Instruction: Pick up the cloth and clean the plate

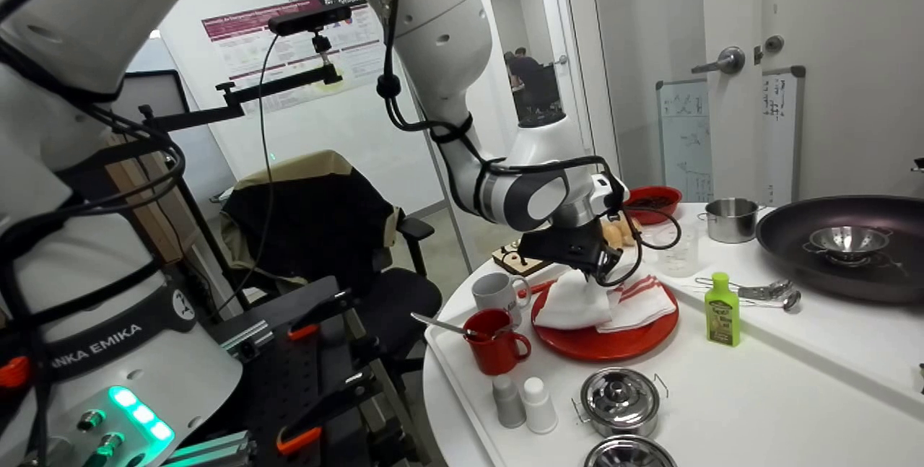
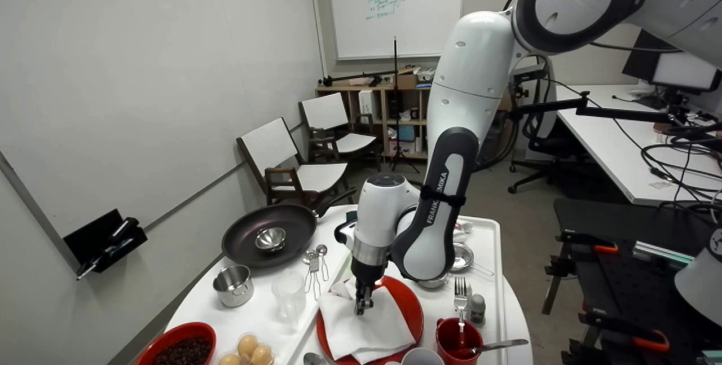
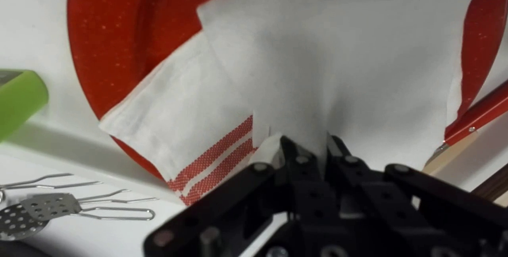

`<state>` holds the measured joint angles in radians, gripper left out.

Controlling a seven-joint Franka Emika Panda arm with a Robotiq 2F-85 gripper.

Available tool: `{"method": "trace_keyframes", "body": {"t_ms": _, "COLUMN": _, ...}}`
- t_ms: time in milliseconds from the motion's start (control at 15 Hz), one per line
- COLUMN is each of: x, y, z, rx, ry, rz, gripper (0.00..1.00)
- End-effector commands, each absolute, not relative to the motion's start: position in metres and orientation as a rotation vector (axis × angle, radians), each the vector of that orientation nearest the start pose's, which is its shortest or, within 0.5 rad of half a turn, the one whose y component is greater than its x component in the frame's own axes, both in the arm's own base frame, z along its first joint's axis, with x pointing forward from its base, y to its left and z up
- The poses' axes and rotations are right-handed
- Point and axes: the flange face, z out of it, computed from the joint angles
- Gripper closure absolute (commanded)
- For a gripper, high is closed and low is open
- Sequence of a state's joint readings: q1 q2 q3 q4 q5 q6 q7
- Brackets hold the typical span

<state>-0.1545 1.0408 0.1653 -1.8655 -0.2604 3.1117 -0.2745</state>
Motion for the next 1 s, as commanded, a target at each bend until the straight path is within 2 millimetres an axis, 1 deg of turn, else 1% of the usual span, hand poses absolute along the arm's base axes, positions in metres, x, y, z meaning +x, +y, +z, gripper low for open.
{"method": "trace_keyframes", "body": {"t_ms": 0, "x": 0.609, "y": 0.029, "z": -0.035, "rx": -2.978, "ry": -0.604, "rz": -0.317, "gripper": 0.97}}
{"method": "trace_keyframes", "body": {"t_ms": 200, "x": 0.614, "y": 0.025, "z": -0.055, "rx": -2.991, "ry": -0.545, "rz": -0.248, "gripper": 0.97}}
{"method": "trace_keyframes", "body": {"t_ms": 333, "x": 0.619, "y": 0.023, "z": -0.062, "rx": -3.003, "ry": -0.501, "rz": -0.222, "gripper": 0.97}}
{"method": "trace_keyframes", "body": {"t_ms": 533, "x": 0.627, "y": 0.020, "z": -0.059, "rx": -3.018, "ry": -0.450, "rz": -0.214, "gripper": 0.97}}
{"method": "trace_keyframes", "body": {"t_ms": 667, "x": 0.630, "y": 0.014, "z": -0.055, "rx": -3.021, "ry": -0.419, "rz": -0.222, "gripper": 0.97}}
{"method": "trace_keyframes", "body": {"t_ms": 933, "x": 0.635, "y": -0.008, "z": -0.051, "rx": -3.036, "ry": -0.350, "rz": -0.249, "gripper": 0.97}}
